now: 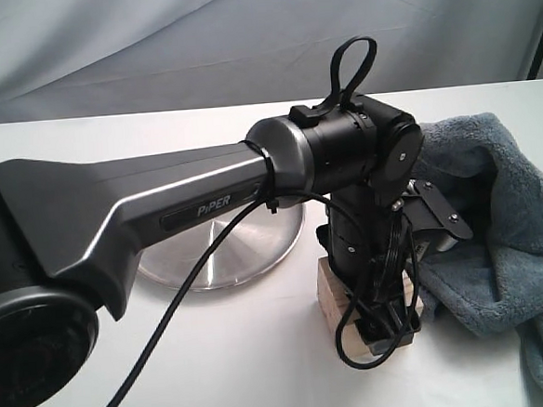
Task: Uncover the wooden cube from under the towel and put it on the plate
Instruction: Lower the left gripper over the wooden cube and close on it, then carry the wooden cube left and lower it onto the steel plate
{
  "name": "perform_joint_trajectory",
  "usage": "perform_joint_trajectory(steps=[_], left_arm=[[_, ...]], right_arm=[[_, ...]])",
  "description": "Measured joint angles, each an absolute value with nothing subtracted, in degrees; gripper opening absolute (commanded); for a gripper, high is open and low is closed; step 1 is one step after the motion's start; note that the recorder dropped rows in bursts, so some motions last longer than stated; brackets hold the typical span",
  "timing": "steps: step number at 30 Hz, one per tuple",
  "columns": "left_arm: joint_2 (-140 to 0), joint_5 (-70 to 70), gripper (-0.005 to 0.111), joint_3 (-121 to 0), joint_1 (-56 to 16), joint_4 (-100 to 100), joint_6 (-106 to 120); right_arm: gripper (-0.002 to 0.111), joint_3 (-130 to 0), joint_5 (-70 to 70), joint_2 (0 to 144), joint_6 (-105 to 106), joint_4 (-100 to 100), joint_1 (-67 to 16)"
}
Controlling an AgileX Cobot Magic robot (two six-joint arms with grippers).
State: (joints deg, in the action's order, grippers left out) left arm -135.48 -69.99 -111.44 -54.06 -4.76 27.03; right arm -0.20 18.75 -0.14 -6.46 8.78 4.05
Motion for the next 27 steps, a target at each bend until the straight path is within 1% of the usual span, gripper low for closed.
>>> perform_joint_trajectory(steps=[1,2,4,6,10,22,27], left_arm=[[-135.48,-69.99,0.075,-111.44,-54.06,-4.76,27.03],[-135.48,-69.99,0.064,-111.44,-54.06,-4.76,27.03],[-135.48,-69.99,0.051,-111.44,-54.06,-4.76,27.03],[-135.48,-69.99,0.043,-111.44,-54.06,-4.76,27.03],[-135.48,-69.99,0.031,-111.44,-54.06,-4.41,27.03],[-135.25,-69.99,0.030,-111.44,-54.06,-4.07,26.42],[-132.82,-69.99,0.030,-111.44,-54.06,-3.69,25.47]], right_arm=[[0.000,-0.20,18.75,-0.14,-6.46,8.78,4.05],[0.000,-0.20,18.75,-0.14,-6.46,8.78,4.05],[0.000,-0.20,18.75,-0.14,-6.46,8.78,4.05],[0.000,-0.20,18.75,-0.14,-6.46,8.78,4.05],[0.000,-0.20,18.75,-0.14,-6.46,8.78,4.05],[0.000,-0.20,18.75,-0.14,-6.46,8.78,4.05],[0.000,-0.20,18.75,-0.14,-6.46,8.78,4.05]])
